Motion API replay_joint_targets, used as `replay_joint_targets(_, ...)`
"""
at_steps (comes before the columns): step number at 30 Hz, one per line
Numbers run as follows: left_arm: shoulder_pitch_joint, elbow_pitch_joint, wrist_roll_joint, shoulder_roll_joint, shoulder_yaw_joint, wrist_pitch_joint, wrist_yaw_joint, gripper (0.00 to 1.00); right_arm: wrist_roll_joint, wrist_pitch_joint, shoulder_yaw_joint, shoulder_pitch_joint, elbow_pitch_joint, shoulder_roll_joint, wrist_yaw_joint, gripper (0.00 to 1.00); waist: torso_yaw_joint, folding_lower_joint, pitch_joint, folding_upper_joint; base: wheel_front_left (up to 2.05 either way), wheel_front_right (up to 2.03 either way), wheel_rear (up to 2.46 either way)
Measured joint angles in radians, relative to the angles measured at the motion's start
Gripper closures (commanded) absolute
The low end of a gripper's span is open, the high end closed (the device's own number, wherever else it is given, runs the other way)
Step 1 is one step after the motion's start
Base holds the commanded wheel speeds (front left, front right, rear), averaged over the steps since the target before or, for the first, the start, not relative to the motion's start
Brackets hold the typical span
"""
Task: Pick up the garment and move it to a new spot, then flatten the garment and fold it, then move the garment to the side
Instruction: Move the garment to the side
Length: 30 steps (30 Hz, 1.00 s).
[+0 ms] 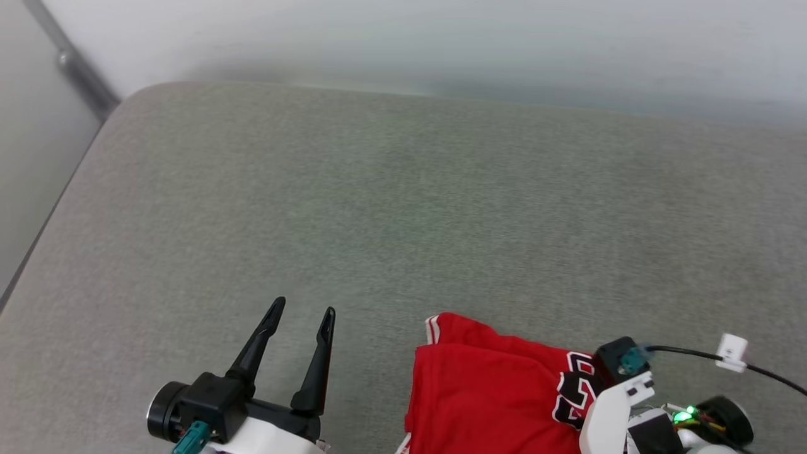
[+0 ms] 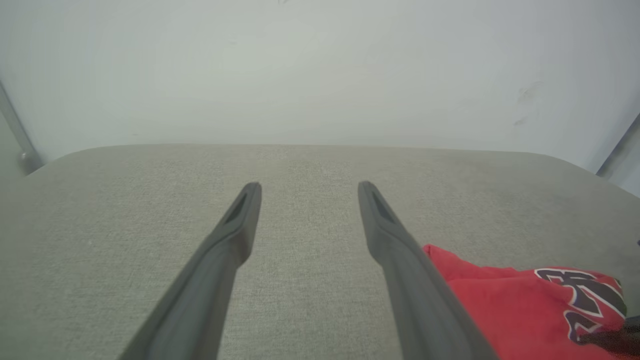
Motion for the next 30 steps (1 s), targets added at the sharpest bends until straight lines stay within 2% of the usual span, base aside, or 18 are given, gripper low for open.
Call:
replay_joint_targets(2,0.005,-0.007,0.000,-0.003,-0.003,0.000,0.000,0.00,-0.019,0.000,0.054,-0.021,-0.024,-0.053,0.001,1.00,-0.023,-0.0001,-0.005,0.0000,0.00,0.00,0.00)
replay_joint_targets(5,0.009,-0.018,0.002,-0.009,-0.012,0.000,0.000,0.00,-0.060,0.005,0.119,-0.055,-0.067,-0.172,0.000,1.00,-0.066,0.0000,-0.008,0.0000,0.00,0.00,0.00)
replay_joint_targets(10,-0.002,-0.031,0.010,-0.015,-0.039,0.000,0.000,0.00,-0.082,0.021,0.213,-0.137,-0.131,-0.328,0.000,1.00,-0.159,0.0000,0.006,0.0000,0.00,0.00,0.00)
replay_joint_targets(16,-0.063,-0.054,0.019,-0.011,-0.070,0.000,0.000,0.00,-0.060,0.031,0.248,-0.244,-0.161,-0.485,0.000,1.00,-0.280,0.0000,0.057,0.0000,0.00,0.00,0.00)
replay_joint_targets(19,-0.093,-0.064,0.021,-0.001,-0.090,0.000,0.000,0.00,-0.041,0.026,0.220,-0.287,-0.137,-0.534,0.000,1.00,-0.337,0.0000,0.095,0.0000,0.00,0.00,0.00)
replay_joint_targets(22,-0.126,-0.068,0.028,0.028,-0.105,0.000,0.000,0.00,-0.022,0.009,0.176,-0.323,-0.093,-0.553,0.000,1.00,-0.383,0.0000,0.146,0.0000,0.00,0.00,0.00)
replay_joint_targets(30,-0.204,-0.117,0.034,0.106,-0.120,0.000,-0.001,0.00,-0.062,-0.123,0.032,-0.432,0.055,-0.562,0.000,1.00,-0.462,0.0001,0.301,0.0000,0.00,0.00,0.00)
